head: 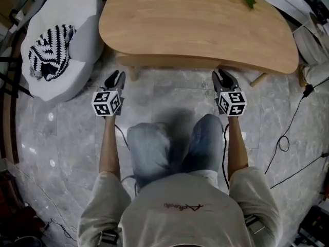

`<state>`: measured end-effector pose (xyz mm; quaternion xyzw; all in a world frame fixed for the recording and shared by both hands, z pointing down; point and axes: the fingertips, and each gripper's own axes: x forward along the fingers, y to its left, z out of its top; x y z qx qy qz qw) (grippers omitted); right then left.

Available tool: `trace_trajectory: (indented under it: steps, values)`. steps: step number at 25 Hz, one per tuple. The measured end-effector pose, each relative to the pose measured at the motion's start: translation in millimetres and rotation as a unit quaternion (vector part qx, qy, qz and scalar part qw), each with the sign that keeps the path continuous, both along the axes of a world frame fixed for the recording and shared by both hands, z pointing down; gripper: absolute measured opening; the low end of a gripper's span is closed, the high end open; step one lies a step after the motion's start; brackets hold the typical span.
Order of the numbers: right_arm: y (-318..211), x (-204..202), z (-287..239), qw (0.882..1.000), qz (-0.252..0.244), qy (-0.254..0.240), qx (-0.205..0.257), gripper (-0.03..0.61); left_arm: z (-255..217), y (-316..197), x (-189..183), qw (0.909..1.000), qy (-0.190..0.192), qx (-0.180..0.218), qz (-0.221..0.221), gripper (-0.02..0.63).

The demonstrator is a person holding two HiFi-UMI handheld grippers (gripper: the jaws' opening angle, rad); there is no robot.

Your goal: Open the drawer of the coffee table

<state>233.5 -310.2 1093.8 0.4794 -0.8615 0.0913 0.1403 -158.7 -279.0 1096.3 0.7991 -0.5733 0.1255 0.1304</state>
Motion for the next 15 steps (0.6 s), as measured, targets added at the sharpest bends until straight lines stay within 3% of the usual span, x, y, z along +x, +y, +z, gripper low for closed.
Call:
trace_trajectory:
  steps: [4, 7, 15]
  values:
    - [-1, -9, 0, 1.0, -0.013, -0.028, -0.004, 0.191, -1, -7, 4, 0.9999, -0.01, 0.0, 0.01, 0.18]
    - [-6, -15, 1, 0.999, -0.021, -0.025, -0.007, 0.205, -4, -16, 5, 0.9999, -0.009, 0.008, 0.009, 0.225]
    - [-20, -20, -9, 1.0, -0.021, -0.018, 0.004, 0.213, -7, -35, 7, 0.9996, -0.021, 0.018, 0.011, 0.216]
